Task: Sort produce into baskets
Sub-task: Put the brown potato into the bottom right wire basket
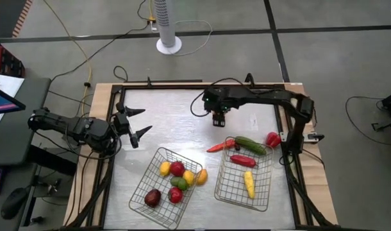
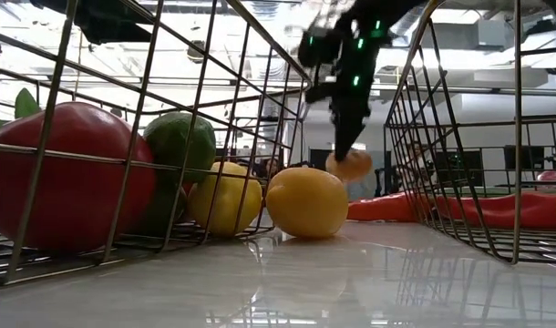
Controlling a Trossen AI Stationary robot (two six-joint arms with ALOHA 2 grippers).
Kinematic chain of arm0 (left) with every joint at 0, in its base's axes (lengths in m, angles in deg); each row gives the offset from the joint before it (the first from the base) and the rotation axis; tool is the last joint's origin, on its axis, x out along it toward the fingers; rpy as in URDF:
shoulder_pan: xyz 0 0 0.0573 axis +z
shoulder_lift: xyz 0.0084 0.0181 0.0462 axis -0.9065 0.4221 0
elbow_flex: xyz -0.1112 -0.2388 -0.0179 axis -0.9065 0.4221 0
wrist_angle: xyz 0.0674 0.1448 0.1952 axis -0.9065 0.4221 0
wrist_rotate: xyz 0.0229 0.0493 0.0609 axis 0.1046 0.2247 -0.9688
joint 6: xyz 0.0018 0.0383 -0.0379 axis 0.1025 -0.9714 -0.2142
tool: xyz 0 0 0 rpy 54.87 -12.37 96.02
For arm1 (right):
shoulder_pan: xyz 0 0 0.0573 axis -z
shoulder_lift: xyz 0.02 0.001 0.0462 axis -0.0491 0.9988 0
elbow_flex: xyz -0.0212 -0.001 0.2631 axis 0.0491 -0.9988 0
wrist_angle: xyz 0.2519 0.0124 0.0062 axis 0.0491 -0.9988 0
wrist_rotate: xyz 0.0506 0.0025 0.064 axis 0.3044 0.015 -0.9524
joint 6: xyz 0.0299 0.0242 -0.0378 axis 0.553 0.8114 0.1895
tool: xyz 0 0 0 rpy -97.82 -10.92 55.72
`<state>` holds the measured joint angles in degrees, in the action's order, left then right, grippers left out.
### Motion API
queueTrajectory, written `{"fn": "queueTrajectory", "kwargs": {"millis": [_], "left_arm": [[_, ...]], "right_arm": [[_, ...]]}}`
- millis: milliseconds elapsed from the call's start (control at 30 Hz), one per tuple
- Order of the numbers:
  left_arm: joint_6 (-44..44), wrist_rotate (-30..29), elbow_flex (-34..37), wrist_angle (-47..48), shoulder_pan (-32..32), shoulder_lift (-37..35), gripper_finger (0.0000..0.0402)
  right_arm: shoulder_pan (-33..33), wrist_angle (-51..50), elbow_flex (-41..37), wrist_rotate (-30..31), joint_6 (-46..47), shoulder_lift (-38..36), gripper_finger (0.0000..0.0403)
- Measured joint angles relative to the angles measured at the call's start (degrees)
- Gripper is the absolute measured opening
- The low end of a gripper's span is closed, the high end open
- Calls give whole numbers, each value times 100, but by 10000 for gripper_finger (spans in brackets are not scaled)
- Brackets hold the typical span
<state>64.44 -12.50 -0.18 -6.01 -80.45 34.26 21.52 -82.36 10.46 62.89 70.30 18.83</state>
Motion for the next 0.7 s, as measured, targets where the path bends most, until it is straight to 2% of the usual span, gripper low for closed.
{"fn": "queueTrajectory", "kwargs": {"millis": [167, 333, 533, 700], "left_arm": [[92, 2, 0, 4, -1, -2, 345], [136, 4, 0, 13, -2, -2, 345], [241, 10, 0, 37, -2, -1, 345], [441, 204, 0, 79, -2, -2, 345]], "right_arm": [[-576, -633, 263, -146, 670, -463, 297], [-1334, -1082, 384, -566, 1550, -1073, 296], [-2300, -1428, 312, -555, 2780, -1667, 296], [-3000, -1835, 0, -267, 3977, -1776, 301]]}}
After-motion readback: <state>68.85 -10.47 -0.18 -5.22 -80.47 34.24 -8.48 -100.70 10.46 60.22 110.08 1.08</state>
